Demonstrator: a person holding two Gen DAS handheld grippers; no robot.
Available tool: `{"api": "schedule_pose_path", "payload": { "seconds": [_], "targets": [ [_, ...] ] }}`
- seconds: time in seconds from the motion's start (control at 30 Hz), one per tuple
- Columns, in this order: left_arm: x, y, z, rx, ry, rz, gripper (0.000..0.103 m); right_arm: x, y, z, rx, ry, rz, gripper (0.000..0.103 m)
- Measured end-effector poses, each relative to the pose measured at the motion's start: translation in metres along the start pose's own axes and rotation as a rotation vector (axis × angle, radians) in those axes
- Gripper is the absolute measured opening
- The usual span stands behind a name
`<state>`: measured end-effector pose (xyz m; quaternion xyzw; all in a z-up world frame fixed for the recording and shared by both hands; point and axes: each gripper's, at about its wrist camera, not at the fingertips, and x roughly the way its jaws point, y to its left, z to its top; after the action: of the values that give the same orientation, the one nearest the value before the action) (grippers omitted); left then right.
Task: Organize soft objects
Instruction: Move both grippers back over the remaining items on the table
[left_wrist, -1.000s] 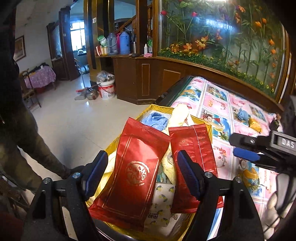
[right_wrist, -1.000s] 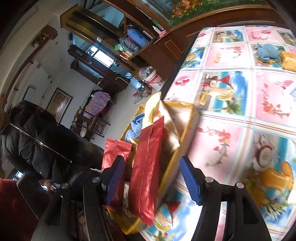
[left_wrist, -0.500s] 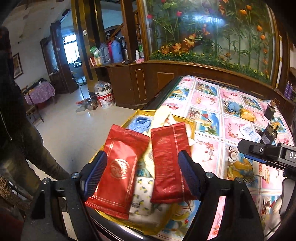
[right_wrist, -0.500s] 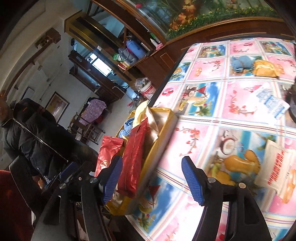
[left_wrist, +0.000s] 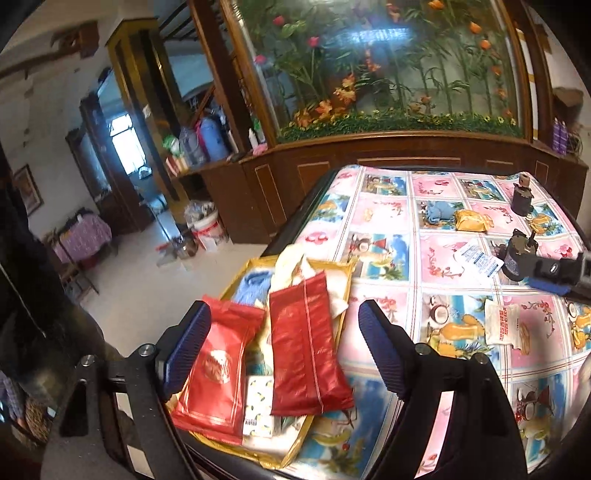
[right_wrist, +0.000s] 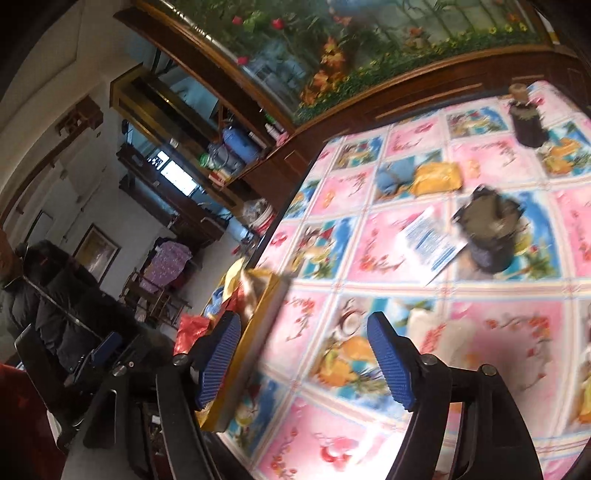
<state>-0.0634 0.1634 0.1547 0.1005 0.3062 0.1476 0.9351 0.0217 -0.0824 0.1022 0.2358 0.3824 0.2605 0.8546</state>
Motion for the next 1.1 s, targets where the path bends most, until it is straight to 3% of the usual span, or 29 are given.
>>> {"api": "schedule_pose_path", "payload": {
  "seconds": [0.37,0.6,0.8,0.9,1.1],
  "targets": [
    [-0.006,-0.048,0.052,0.184,-0.096,0.028,0.083,-0.083,-0.023,0.083,-0.105,-0.164,-0.235,0.079],
    [0.002,-0.067,0.1,0.235,-0.157,0.051,0.085,-0.117,-0.036,0.142,-0.122,-0.243,-0.357,0.086],
    [0.049,-0.08,0.158,0.24,-0.108,0.0,0.085,-0.104,-0.049,0.171,-0.123,-0.198,-0.401,0.086],
    [0.083,-0.09,0.177,0.216,-0.063,-0.096,0.085,-0.083,-0.061,0.173,-0.113,-0.142,-0.402,0.086],
    [0.153,-0.123,0.181,0.14,0.079,-0.254,0.085,-0.001,-0.09,0.173,-0.125,0.054,-0.424,0.086]
  ]
}}
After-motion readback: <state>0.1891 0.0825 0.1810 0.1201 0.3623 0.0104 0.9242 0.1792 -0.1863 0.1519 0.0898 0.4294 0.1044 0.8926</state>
